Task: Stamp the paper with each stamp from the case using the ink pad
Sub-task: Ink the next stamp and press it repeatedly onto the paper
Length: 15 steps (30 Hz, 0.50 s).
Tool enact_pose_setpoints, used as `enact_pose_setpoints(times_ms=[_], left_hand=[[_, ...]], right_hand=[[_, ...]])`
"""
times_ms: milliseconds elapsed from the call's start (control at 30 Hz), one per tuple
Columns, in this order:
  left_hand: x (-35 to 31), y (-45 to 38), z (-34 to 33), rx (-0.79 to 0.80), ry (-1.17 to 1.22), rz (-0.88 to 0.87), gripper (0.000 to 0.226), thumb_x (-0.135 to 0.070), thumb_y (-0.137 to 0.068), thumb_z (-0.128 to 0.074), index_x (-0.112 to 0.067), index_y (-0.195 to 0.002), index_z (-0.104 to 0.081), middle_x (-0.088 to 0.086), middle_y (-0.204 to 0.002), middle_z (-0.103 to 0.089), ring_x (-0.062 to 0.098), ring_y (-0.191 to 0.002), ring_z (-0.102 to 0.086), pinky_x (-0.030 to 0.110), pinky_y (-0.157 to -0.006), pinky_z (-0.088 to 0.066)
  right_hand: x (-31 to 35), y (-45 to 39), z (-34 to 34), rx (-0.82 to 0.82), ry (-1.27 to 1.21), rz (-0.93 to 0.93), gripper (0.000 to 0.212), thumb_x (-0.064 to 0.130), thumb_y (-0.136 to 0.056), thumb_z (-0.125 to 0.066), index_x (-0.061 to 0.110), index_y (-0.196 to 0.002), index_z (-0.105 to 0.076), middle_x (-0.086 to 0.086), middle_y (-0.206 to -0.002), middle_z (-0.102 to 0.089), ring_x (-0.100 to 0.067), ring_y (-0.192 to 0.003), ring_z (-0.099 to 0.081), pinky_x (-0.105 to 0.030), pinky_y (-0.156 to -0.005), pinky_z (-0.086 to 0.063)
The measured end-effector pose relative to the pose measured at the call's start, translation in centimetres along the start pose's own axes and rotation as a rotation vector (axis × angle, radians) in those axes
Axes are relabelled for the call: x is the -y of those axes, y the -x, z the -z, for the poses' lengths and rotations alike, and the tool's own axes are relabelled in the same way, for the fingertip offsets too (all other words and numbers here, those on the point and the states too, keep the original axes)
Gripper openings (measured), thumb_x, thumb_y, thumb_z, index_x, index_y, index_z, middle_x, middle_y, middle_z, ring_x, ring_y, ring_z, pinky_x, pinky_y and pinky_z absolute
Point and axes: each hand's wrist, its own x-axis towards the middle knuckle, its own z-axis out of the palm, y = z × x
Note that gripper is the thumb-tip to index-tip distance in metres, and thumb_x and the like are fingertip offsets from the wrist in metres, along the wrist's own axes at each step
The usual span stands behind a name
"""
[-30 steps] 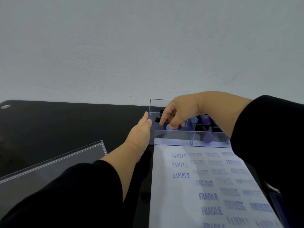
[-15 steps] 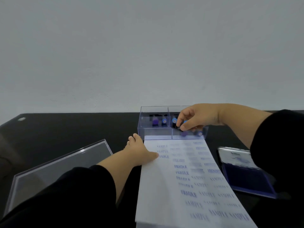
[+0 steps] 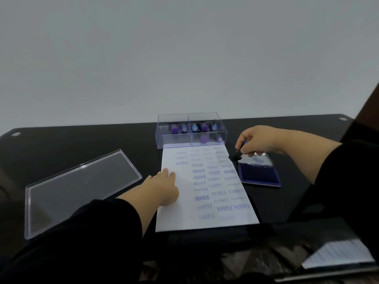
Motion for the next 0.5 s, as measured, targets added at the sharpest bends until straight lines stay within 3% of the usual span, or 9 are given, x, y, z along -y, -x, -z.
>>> enact_pose_setpoints(times_ms=[100,200,267,333,500], left_hand=[[0.4,0.7,-1.9,-0.065,0.088,-0.018,0.057,-0.031,-0.102,-0.015,-0.016,-0.152,0.008,0.003,-0.158,0.016,0.018,-0.147,0.008,0.041,-0.118,0.002],[0.5,1.2,-3.5,-0.192,0.147,-0.025,0.054,-0.033,-0.103,-0.013,-0.020,-0.152,0.005,-0.001,-0.159,0.014,0.013,-0.146,0.008,0.037,-0.118,0.004],[0.6,1.2,-3.9,-0.247,0.155,-0.023,0.054,-0.034,-0.103,-0.014,-0.021,-0.153,0.002,-0.003,-0.159,0.011,0.012,-0.146,0.006,0.036,-0.118,0.004],[0.8,1.1,-4.0,-0.271,0.170,-0.024,0.054,-0.035,-0.103,-0.015,-0.021,-0.153,0.000,-0.003,-0.159,0.009,0.011,-0.146,0.004,0.035,-0.118,0.003],[0.8,1.2,-4.2,-0.287,0.187,-0.037,0.054,-0.034,-0.102,-0.016,-0.021,-0.153,-0.001,-0.004,-0.160,0.008,0.011,-0.146,0.004,0.035,-0.118,0.003]], right_hand=[[-1.2,1.0,-0.6,-0.114,-0.056,-0.044,0.014,0.007,-0.084,-0.064,0.012,-0.097,-0.065,-0.005,-0.075,-0.063,-0.012,-0.063,-0.057,-0.018,-0.052,-0.041],[-2.5,1.6,-1.2,-0.261,-0.067,-0.070,0.016,0.009,-0.085,-0.065,0.016,-0.097,-0.057,-0.006,-0.081,-0.063,-0.014,-0.062,-0.058,-0.022,-0.054,-0.046],[-3.1,1.7,-1.5,-0.366,-0.122,-0.076,0.015,0.012,-0.085,-0.066,0.016,-0.098,-0.059,-0.006,-0.093,-0.063,-0.016,-0.066,-0.063,-0.029,-0.067,-0.055],[-3.6,1.8,-2.0,-0.460,-0.081,-0.083,0.022,0.017,-0.086,-0.066,0.015,-0.107,-0.063,-0.006,-0.104,-0.064,-0.019,-0.078,-0.065,-0.031,-0.079,-0.054],[-4.5,2.2,-4.2,-0.509,0.082,-0.146,0.028,0.021,-0.090,-0.059,0.013,-0.117,-0.059,-0.007,-0.116,-0.062,-0.023,-0.093,-0.059,-0.030,-0.078,-0.048]])
